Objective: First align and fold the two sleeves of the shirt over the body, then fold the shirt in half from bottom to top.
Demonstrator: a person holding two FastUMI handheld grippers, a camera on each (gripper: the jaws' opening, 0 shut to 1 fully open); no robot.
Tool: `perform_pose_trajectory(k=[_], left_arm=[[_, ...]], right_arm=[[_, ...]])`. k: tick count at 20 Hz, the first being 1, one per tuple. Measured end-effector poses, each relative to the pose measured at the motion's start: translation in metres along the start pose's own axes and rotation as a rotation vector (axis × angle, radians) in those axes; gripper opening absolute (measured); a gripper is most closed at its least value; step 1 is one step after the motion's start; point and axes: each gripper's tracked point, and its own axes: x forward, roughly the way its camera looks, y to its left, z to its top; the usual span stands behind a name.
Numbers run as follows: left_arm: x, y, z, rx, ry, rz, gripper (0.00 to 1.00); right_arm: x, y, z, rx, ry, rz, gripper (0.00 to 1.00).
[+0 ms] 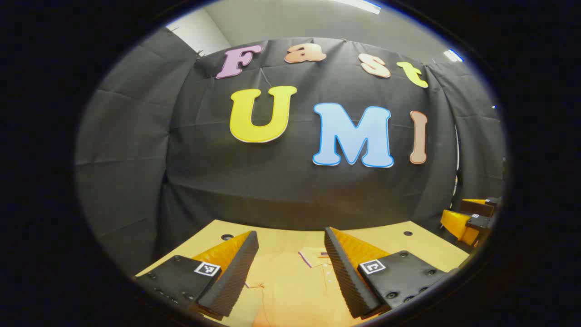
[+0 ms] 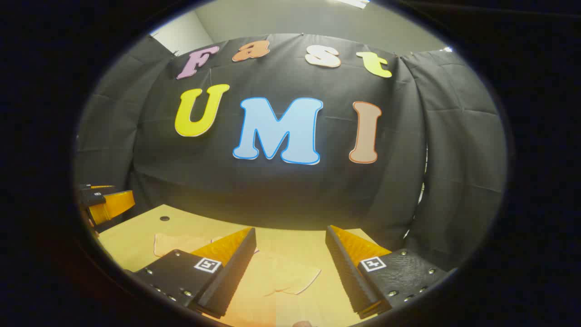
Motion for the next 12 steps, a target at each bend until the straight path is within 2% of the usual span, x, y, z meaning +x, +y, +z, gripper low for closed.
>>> perform_pose_trajectory(k=[12], left_arm=[[0.002,-0.003,-0.01,0.001,0.02,-0.007,0.94]], right_arm=[[0.002,0.003,-0.005,0.005,0.021,0.006,0.95]])
